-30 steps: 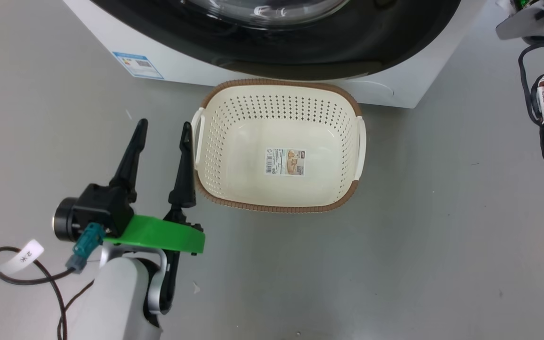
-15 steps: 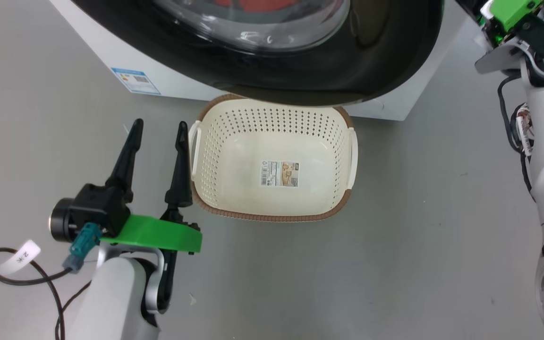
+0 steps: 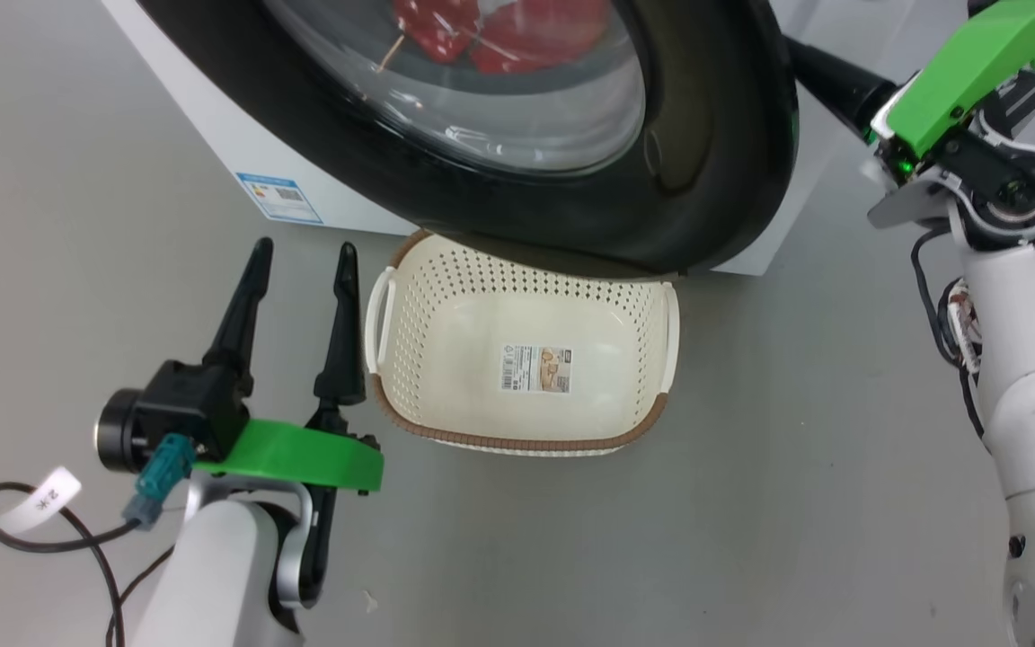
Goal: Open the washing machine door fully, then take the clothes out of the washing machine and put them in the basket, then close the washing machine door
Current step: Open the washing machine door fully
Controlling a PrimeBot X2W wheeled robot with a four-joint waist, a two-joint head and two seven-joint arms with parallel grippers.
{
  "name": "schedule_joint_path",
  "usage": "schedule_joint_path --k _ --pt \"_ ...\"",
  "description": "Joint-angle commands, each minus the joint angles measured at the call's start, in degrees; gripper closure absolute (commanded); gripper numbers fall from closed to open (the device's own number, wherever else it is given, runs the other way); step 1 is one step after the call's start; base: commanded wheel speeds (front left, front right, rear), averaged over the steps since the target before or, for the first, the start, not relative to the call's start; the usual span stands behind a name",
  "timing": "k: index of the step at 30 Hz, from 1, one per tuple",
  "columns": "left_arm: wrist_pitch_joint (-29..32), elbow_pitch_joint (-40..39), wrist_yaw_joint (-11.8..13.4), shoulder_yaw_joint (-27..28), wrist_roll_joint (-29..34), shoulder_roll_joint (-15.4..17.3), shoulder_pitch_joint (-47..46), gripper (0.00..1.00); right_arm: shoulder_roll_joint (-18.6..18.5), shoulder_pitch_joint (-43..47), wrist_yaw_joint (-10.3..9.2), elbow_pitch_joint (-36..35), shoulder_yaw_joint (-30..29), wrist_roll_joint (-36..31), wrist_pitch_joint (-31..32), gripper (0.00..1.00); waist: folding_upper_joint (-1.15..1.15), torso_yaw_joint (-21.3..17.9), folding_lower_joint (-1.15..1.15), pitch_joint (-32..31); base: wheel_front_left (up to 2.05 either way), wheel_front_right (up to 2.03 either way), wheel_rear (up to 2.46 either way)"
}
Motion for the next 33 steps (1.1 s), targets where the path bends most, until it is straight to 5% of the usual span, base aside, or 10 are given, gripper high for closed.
schedule_joint_path --k 1,33 --pt "-0.45 -1.22 0.15 1.62 0.51 1.47 0.98 0.00 2.20 0.63 0.45 -2.46 1.79 0.59 0.68 1.00 0.00 0.48 0.00 -0.93 0.00 0.00 0.00" --pt "-0.45 -0.70 0.51 2.16 1.90 1.47 6.14 0.00 2.21 17.18 0.45 -12.92 7.26 7.60 4.35 1.00 0.00 7.30 0.00 -11.45 0.00 0.00 0.00"
